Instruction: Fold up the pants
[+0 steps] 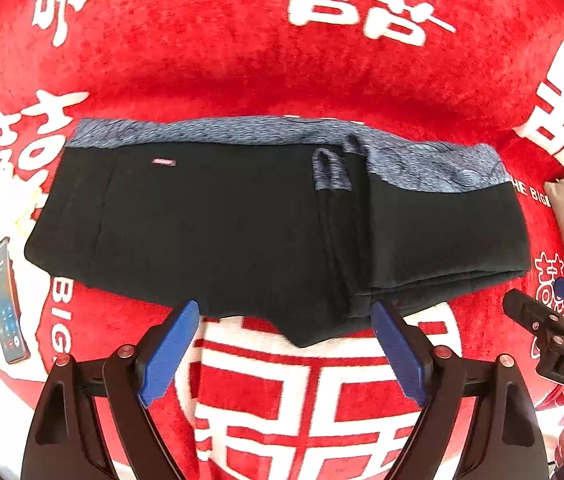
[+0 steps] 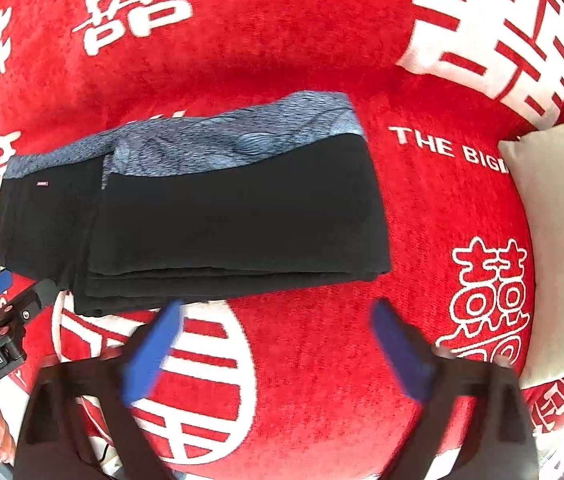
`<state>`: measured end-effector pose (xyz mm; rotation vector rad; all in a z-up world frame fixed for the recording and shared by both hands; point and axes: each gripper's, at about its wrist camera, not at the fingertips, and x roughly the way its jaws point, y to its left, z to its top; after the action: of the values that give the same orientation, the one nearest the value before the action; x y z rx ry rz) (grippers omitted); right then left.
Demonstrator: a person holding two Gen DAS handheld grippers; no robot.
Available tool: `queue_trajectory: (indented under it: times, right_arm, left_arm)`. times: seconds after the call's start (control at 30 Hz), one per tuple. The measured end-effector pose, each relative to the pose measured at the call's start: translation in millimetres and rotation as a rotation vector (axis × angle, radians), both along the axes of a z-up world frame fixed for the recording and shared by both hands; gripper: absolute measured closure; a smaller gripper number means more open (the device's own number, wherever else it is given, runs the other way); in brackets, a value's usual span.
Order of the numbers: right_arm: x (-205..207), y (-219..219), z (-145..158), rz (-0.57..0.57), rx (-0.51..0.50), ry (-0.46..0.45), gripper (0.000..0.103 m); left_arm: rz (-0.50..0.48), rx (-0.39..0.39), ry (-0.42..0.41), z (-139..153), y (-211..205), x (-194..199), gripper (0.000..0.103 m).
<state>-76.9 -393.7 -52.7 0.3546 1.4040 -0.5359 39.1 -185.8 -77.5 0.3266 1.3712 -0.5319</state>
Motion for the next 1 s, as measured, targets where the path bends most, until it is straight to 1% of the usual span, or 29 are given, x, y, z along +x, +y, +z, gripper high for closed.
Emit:
queue_trajectory:
  times: [0.1, 0.2, 0.37, 0.6, 0.8, 0.87, 1.0]
  right_arm:
    - [8.9, 11.0, 1.9, 0.019, 0.008, -0.007, 0.0]
    - [18.5, 20.6, -0.6, 0.021, 0.036, -0.005, 0.0]
    - [27.7, 35.4, -6.3, 0.034, 0.05, 0.013, 0.0]
    - [36.6, 53.9, -10.5, 0.057, 0.061, 0.032, 0.0]
    - [42.9, 64.1, -14.1, 0.077, 0.069, 0.045, 0.0]
    - [45.3, 65.9, -16.1, 0.081, 0.066, 0.051, 0.0]
    - [53.7, 71.1, -21.8, 0.097, 0.072, 0.055, 0.0]
  left_arm:
    - [0.028, 0.0, 0.021, -2.6, 14.3, 5.6, 0.014]
    - [0.048, 0.007, 0.016, -3.3, 28.9, 11.4, 0.014]
    - [0.074, 0.024, 0.011, -6.3, 50.5, 21.3, 0.014]
    - [0.112, 0.025, 0.003, -8.4, 72.3, 31.0, 0.014]
    - [0.139, 0.009, 0.017, -13.3, 85.1, 36.9, 0.014]
    - [0.156, -0.011, 0.03, -16.0, 91.3, 41.0, 0.014]
    - [0.214, -0.059, 0.026, -18.7, 109.1, 52.4, 0.014]
